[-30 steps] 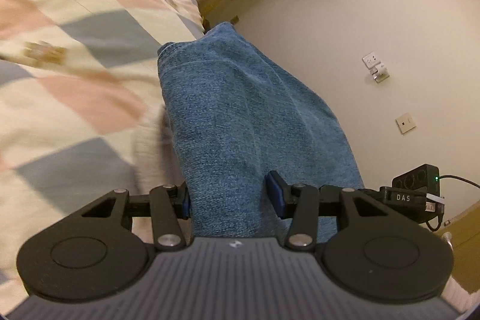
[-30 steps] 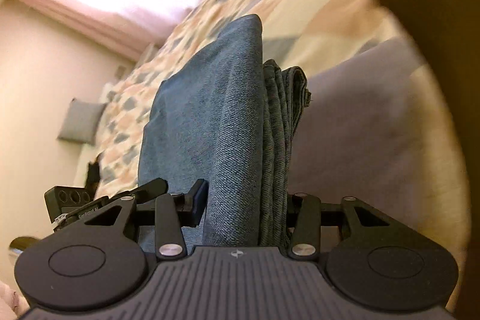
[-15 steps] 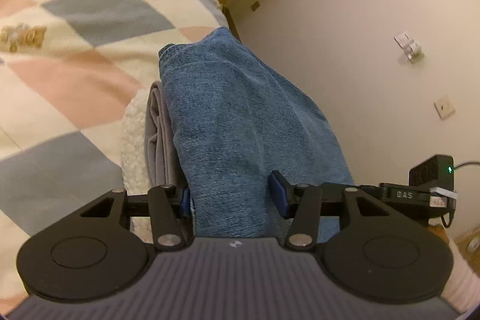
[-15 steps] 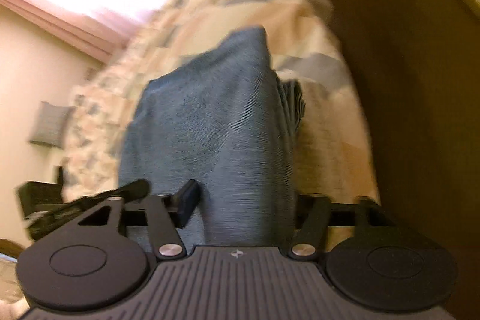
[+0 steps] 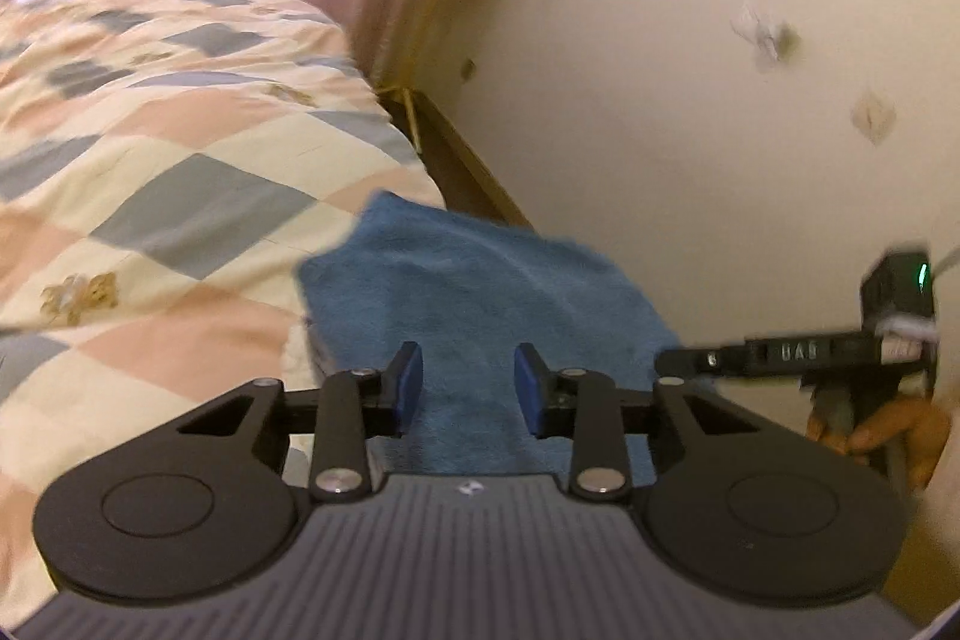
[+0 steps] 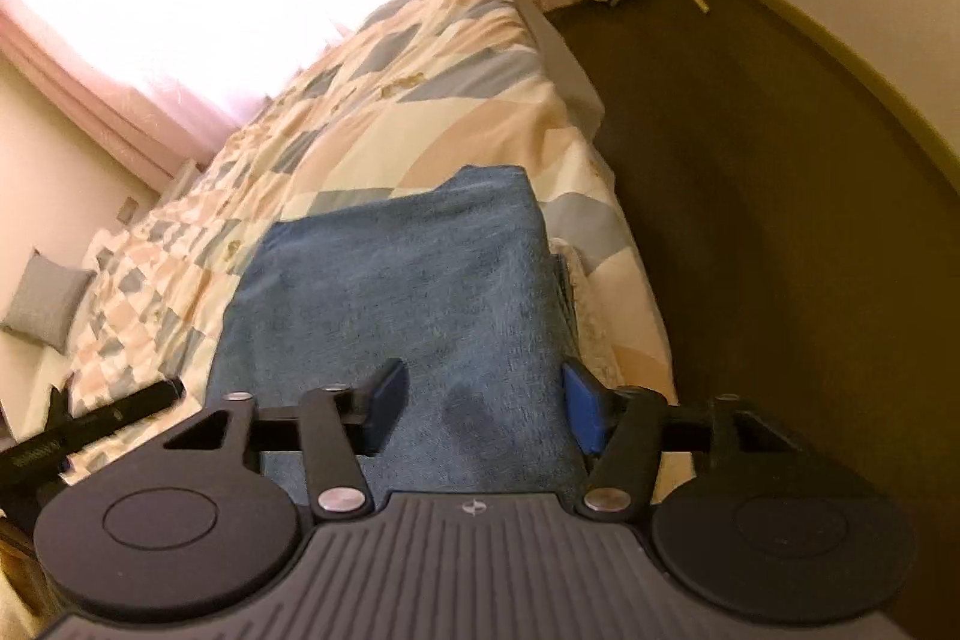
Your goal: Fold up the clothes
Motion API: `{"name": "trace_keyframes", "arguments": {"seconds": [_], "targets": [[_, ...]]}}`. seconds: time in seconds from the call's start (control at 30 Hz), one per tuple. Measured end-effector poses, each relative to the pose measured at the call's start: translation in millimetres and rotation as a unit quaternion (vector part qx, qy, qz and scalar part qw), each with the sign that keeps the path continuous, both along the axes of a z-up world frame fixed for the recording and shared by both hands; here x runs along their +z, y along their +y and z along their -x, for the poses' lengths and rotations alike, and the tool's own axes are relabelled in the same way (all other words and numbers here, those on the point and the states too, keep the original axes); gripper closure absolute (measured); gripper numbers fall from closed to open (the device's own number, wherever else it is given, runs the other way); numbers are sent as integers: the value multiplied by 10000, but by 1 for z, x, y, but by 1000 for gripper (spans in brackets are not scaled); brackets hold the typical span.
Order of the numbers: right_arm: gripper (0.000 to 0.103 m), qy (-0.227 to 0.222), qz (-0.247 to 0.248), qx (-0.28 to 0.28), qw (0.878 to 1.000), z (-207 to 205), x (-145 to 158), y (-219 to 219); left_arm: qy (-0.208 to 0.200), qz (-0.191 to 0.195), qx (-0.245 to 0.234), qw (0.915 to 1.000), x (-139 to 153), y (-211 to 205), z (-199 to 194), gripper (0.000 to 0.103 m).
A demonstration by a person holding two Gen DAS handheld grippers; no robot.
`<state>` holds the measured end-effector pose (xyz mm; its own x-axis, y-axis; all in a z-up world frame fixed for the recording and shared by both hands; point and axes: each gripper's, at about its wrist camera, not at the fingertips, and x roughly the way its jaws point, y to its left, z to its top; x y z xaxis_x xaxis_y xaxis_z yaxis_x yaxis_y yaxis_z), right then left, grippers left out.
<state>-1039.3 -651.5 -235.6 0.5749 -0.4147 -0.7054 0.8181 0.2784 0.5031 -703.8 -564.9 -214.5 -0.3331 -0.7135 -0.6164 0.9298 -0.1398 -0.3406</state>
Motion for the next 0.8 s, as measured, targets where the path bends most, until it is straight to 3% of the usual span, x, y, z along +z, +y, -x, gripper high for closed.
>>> {"name": "trace_keyframes", "arguments": {"seconds": [0.13,0.23,0.33,0.4,0.47,0.53,0.63,0.8], "targets": [[53,339,140,135,9992,-10,-10,4,-953,-82,-40,9954,-43,1,19,81],[45,274,55,74,9996,-9,-13,6,-850,-150,136,9962,-45,1,12,81],[39,380,426,115,9983,-15,-2,14,-680,-134,268,9972,-38,4,4,84],[44,446,471,145,9978,-21,-2,17,-582,-104,366,9976,-32,7,0,86],[44,534,537,190,9969,-27,-5,20,-633,-97,354,9973,-35,6,-1,85],[45,662,641,255,9954,-33,-11,22,-1023,-207,325,9940,-51,3,7,84],[45,528,503,219,9971,-36,-18,18,-1116,-242,383,9927,-50,-1,8,85],[28,807,918,92,9925,-36,11,17,-1107,-164,351,9931,-21,-6,5,85]]}}
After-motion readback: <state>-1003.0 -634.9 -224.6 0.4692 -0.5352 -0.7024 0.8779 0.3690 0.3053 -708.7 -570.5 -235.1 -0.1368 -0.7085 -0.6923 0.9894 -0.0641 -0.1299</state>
